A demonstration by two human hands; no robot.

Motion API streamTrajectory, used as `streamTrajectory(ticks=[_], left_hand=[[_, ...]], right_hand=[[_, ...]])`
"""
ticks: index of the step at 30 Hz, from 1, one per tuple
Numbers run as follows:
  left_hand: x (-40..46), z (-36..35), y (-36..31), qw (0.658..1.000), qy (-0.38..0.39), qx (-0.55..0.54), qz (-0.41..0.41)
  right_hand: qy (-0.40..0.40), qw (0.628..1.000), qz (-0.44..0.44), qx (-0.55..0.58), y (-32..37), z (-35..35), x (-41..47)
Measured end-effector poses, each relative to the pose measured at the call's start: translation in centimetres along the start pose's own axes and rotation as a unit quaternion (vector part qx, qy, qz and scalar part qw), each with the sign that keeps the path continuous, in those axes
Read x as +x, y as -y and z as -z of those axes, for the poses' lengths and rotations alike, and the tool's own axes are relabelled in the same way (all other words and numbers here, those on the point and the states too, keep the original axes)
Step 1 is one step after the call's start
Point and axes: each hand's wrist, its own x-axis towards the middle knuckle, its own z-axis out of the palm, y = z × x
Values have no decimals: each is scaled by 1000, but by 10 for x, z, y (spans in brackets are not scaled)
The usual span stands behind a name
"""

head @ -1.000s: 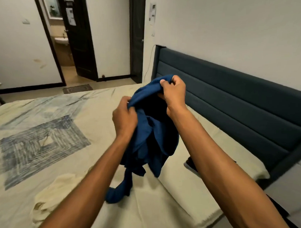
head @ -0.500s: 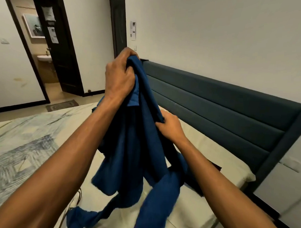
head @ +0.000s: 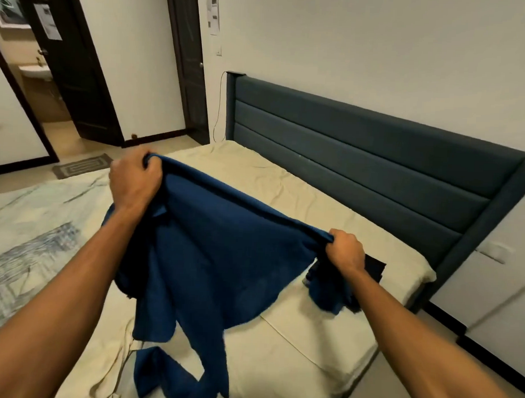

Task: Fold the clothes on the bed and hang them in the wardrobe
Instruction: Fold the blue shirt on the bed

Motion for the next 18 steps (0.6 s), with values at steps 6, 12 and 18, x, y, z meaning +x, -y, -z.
streamTrajectory(ticks=[6, 12, 18], left_hand=[[4, -10, 51, 991, 65, 62, 101], [-8, -16, 84, 969, 154, 120, 152], [-28, -8, 138, 934, 258, 117, 218]], right_hand=[[64, 996, 13, 68, 9, 3, 10], [152, 982, 20, 106, 11, -10, -1], [162, 986, 28, -33, -10, -18, -6]])
